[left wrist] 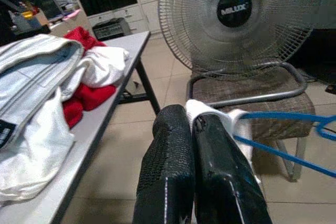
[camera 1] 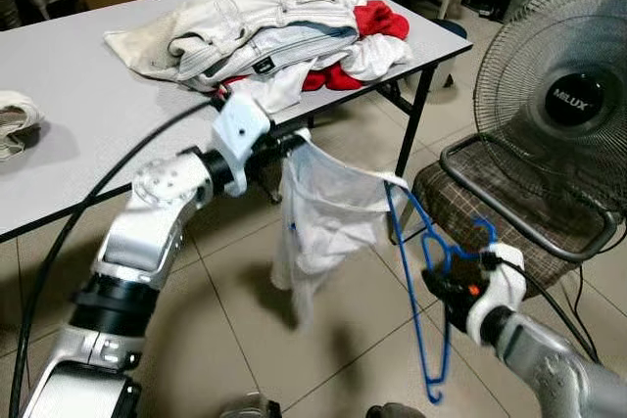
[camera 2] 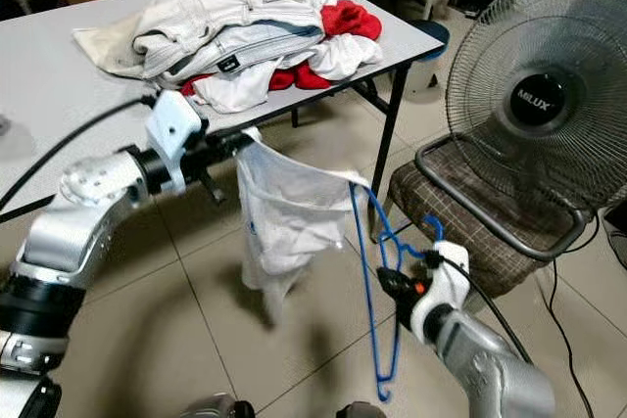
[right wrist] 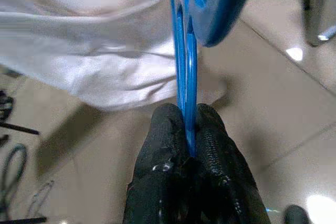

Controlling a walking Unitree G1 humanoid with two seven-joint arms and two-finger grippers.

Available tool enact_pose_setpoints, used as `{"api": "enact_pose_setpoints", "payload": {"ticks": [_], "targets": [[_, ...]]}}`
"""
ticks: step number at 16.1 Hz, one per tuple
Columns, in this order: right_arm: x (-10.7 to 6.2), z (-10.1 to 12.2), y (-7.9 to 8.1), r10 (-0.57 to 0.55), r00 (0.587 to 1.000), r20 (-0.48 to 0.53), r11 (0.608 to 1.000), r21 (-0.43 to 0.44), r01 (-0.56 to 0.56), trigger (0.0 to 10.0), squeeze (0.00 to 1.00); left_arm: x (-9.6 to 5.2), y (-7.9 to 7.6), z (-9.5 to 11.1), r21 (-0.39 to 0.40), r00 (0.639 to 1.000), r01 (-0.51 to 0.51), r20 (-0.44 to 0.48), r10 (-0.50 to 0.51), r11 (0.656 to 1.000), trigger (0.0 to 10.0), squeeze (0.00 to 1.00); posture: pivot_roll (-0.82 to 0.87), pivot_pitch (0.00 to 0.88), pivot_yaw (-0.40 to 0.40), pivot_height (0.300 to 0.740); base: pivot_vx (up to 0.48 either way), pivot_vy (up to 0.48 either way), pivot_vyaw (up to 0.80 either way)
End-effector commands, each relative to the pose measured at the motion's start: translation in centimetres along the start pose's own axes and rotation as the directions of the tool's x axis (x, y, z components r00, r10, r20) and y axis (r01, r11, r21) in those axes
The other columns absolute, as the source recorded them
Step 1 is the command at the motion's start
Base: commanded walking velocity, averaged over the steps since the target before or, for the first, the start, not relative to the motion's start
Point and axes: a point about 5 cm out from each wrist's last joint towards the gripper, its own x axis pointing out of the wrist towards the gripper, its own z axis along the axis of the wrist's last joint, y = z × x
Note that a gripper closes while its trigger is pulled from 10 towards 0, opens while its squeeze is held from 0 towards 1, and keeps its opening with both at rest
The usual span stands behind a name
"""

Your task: Hang hanger

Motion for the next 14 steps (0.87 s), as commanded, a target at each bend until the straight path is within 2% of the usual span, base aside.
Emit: {"api": "enact_pose_setpoints", "payload": {"ticks": [1, 4, 5, 6, 9, 10, 11, 13, 14], "targets": [[0.4, 0.3, 0.1, 0.021, 0.999, 0.025, 0.999, 0.050, -0.022, 10.0, 0.00, 0.1, -0.9, 0.9, 0.039, 0.997, 0.050, 0.060, -0.053, 0.998, 0.0, 0.00, -0.03, 0.041, 0.023, 0.740, 0.000, 0.000, 0.00], [1.4, 1.8, 1.9, 0.107, 0.984, 0.145, 0.965, 0.221, -0.137, 10.0, 0.00, -0.4, -2.6, -0.2, 0.062, 0.994, 0.095, 0.050, -0.099, 0.994, 0.0, 0.00, -0.03, 0.044, 0.022, 0.740, 0.000, 0.000, 0.00], [1.9, 1.9, 2.5, 0.129, 0.982, 0.139, 0.959, 0.234, -0.159, 10.0, 0.00, -0.3, -2.8, 0.1, 0.059, 0.994, 0.077, 0.078, -0.081, 0.995, 0.0, 0.00, -0.03, 0.045, 0.021, 0.740, 0.000, 0.000, 0.00], [2.3, 1.6, 2.8, 0.144, 0.984, 0.101, 0.967, 0.197, -0.162, 10.0, 0.00, -0.3, -2.8, 0.5, 0.058, 0.992, 0.053, 0.108, -0.059, 0.997, 0.0, 0.00, -0.03, 0.046, 0.019, 0.740, 0.000, 0.000, 0.00], [2.7, 0.5, 2.5, 0.124, 0.992, -0.006, 0.987, 0.105, -0.123, 10.0, 0.00, -0.1, -1.7, 2.0, 0.090, 0.983, -0.007, 0.184, -0.009, 0.996, 0.0, 0.00, -0.03, 0.047, 0.011, 0.740, 0.000, 0.000, 0.00], [2.7, 0.5, 2.4, 0.122, 0.993, -0.003, 0.986, 0.114, -0.121, 10.0, 0.00, -0.2, -1.7, 2.1, 0.097, 0.982, -0.005, 0.189, -0.013, 0.995, 0.0, 0.00, -0.03, 0.047, 0.010, 0.740, 0.000, 0.000, 0.00], [2.7, 1.0, 2.4, 0.133, 0.991, 0.035, 0.977, 0.162, -0.137, 10.0, 0.00, -0.4, -1.7, 2.1, 0.115, 0.983, 0.014, 0.180, -0.035, 0.993, 0.0, 0.00, -0.02, 0.047, 0.010, 0.740, 0.000, 0.000, 0.00], [2.5, 2.5, 2.7, 0.174, 0.974, 0.145, 0.943, 0.259, -0.207, 10.0, 0.00, -0.9, -2.1, 0.6, 0.151, 0.992, 0.052, 0.104, -0.069, 0.987, 0.0, 0.00, -0.02, 0.048, 0.012, 0.740, 0.000, 0.000, 0.00], [2.5, 2.6, 2.7, 0.172, 0.973, 0.155, 0.941, 0.265, -0.209, 10.0, 0.00, -1.0, -2.2, 0.5, 0.152, 0.993, 0.057, 0.097, -0.072, 0.987, 0.0, 0.00, -0.02, 0.048, 0.012, 0.740, 0.000, 0.000, 0.00]]}}
